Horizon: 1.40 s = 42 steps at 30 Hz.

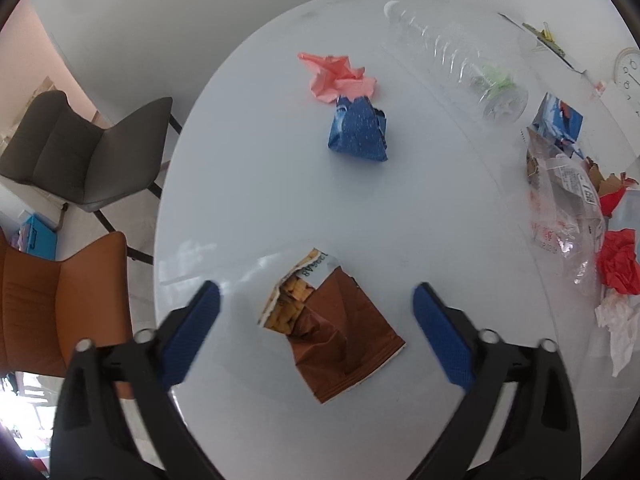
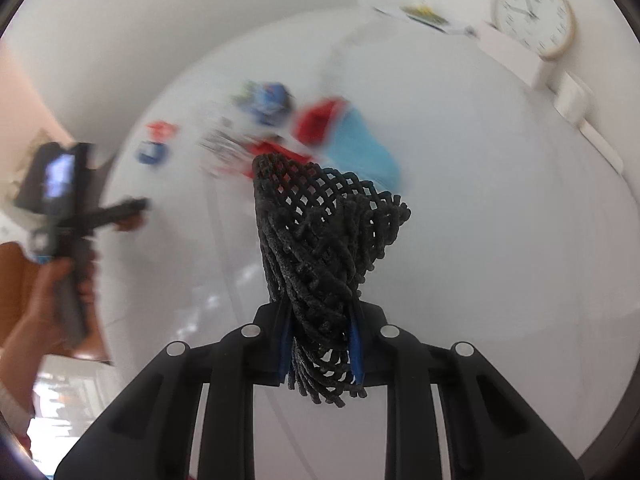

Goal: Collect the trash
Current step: 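Grasp the brown wrapper with the left tool while the right tool grasps the black mesh sleeve, then drop the brown wrapper into the wastebasket while the right tool drops the black mesh sleeve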

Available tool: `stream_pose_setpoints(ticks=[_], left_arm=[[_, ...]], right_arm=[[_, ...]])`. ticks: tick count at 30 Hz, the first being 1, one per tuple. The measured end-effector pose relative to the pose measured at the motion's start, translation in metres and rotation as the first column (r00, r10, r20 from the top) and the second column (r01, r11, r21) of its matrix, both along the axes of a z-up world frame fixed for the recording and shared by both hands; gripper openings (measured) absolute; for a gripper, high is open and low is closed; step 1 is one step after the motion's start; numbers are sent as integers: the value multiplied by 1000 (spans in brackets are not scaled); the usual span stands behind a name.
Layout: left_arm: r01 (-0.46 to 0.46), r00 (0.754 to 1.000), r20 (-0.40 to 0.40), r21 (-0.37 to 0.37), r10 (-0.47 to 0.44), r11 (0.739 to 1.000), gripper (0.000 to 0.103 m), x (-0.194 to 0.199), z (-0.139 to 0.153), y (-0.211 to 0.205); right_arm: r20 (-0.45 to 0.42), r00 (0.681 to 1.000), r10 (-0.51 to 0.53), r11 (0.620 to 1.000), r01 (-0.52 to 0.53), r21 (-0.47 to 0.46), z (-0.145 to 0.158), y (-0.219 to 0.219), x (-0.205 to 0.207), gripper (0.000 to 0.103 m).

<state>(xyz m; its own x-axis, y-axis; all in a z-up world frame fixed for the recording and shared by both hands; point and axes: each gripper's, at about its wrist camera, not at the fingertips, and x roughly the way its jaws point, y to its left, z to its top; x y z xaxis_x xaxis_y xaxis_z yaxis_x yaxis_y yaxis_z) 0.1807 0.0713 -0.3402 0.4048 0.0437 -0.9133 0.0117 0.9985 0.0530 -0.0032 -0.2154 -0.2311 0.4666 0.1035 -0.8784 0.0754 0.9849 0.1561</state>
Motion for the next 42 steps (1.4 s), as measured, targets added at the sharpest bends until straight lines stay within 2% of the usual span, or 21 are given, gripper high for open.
stream_pose_setpoints(ticks=[3, 6, 11, 14, 18, 24, 27, 35, 42], left_arm=[[-26, 1000, -7, -28, 26, 999, 85, 2, 0, 4], [-43, 999, -9, -58, 43, 997, 74, 3, 1, 7], [-36, 999, -4, -62, 35, 997, 47, 1, 5, 6], [-28, 1000, -9, -76, 28, 997, 35, -3, 7, 4], [-34, 999, -24, -151, 30, 988, 34, -10, 11, 6], [-10, 1000, -23, -171, 6, 985, 33, -27, 24, 0], [8, 1000, -12, -182, -10, 983, 33, -47, 46, -3], [30, 999, 39, -126, -25, 992, 33, -111, 105, 15], [94, 994, 57, -75, -90, 993, 33, -162, 127, 63]], right_arm=[[32, 998, 53, 997, -55, 49, 5, 17, 16, 24], [40, 996, 85, 993, -87, 74, 2, 30, 28, 24], [33, 991, 126, 986, -129, 106, -7, 43, 42, 26], [22, 990, 141, 983, -142, 120, -12, 46, 46, 26], [5, 987, 158, 978, -157, 137, -20, 50, 50, 26], [-5, 981, 193, 972, -190, 136, -24, 59, 48, 26], [-2, 976, 218, 967, -215, 136, -19, 65, 44, 26], [37, 940, 339, 935, -341, 99, 10, 105, 26, 26], [51, 916, 398, 910, -401, 105, 25, 170, 0, 27]])
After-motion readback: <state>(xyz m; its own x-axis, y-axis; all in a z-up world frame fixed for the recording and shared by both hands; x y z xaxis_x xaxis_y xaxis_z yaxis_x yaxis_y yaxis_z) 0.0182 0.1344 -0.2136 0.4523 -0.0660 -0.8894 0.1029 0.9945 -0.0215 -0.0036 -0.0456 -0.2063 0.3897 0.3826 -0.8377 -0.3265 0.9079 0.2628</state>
